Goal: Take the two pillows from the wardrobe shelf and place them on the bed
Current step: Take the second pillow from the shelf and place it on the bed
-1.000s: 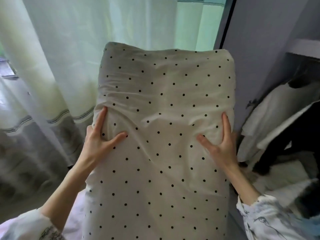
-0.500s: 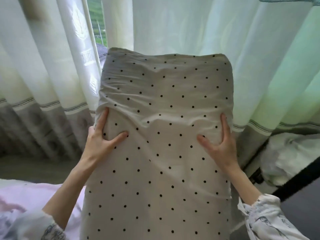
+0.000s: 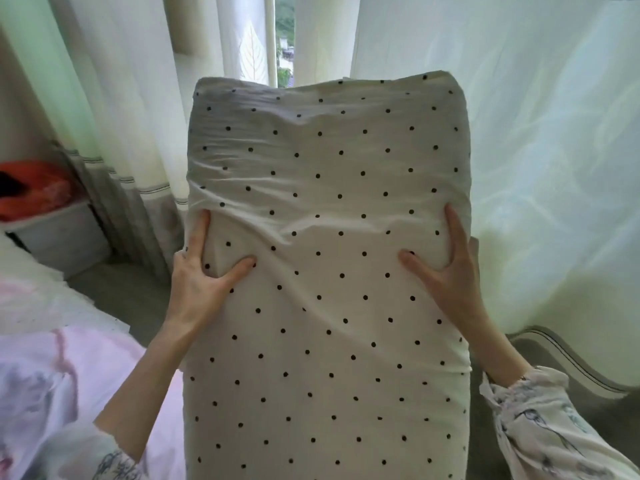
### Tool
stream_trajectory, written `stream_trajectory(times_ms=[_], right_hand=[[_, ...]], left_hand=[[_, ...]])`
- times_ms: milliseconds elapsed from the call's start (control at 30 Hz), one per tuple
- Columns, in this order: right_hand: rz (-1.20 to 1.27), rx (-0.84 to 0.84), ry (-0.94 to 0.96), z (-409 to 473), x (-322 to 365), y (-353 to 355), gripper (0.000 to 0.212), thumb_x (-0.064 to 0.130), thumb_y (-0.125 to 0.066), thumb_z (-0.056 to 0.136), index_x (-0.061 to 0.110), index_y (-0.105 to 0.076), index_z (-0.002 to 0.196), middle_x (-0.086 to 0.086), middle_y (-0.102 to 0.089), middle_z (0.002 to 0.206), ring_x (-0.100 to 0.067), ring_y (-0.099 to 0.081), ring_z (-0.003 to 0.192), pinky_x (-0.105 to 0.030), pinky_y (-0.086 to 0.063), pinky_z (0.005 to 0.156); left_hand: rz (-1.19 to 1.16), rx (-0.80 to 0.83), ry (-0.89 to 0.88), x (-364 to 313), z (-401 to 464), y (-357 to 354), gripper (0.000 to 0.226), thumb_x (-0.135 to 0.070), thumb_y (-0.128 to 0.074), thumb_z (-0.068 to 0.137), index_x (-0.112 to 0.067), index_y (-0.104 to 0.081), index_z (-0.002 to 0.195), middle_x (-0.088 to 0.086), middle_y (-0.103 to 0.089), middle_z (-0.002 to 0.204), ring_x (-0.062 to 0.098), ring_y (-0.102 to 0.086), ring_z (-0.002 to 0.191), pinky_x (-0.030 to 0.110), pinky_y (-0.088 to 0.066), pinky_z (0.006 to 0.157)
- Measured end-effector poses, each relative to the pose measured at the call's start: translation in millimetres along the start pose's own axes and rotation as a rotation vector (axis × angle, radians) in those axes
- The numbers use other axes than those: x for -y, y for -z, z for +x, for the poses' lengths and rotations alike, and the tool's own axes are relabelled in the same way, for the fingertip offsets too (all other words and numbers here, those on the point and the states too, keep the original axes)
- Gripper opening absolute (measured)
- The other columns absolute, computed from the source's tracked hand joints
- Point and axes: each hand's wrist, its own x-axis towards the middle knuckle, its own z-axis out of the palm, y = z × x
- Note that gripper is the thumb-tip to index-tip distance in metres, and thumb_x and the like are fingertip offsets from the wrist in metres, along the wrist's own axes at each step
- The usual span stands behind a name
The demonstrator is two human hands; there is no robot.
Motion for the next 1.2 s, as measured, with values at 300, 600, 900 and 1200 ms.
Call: stream_trajectory(times_ms=[300, 600, 900, 1200], right_hand=[[0.142, 0.212, 0.111, 112, -26, -100, 0.09, 0.063, -0.069, 0.057, 0.062, -0.017, 0.131, 0.007, -0.036, 0.112, 0.015, -0.04, 0.093, -0.015, -0.032, 0.078], [0.229, 0.406, 0.25, 232, -13, -230, 0.092, 0.067, -0.068, 0.055, 0.065, -0.016, 0.131, 0.009, -0.035, 0.113, -0.001, -0.045, 0.097, -0.032, -0.037, 0.088], [0.377, 0.632, 0.414, 271, 23, -391, 0.093, 0.056, -0.07, 0.064, 0.049, -0.018, 0.14, 0.005, -0.033, 0.131, 0.01, -0.031, 0.109, -0.029, -0.031, 0.096], [0.456, 0.855, 0.418, 321, 56, -573, 0.094, 0.056, -0.072, 0.065, 0.05, -0.016, 0.14, 0.004, -0.033, 0.123, 0.005, -0.034, 0.104, -0.025, -0.028, 0.096]], left_hand=[[0.054, -0.237, 0.018, 33, 79, -9, 0.098, -0.061, -0.077, 0.055, -0.063, -0.017, 0.132, -0.006, -0.033, 0.127, 0.011, -0.038, 0.112, 0.027, -0.032, 0.094], [0.083, -0.494, 0.065, 71, 164, 1, 0.094, -0.046, -0.078, 0.065, -0.051, -0.02, 0.139, -0.004, -0.035, 0.141, 0.009, -0.033, 0.129, 0.017, -0.026, 0.098], [0.217, -0.713, 0.146, 123, 209, 63, 0.1, -0.058, -0.074, 0.059, -0.045, -0.019, 0.142, -0.019, -0.028, 0.135, -0.006, -0.024, 0.126, -0.005, -0.018, 0.088], [0.276, -0.877, 0.248, 186, 293, 108, 0.094, -0.05, -0.073, 0.063, -0.043, -0.022, 0.142, -0.029, -0.023, 0.139, -0.018, -0.02, 0.128, -0.004, -0.02, 0.091]])
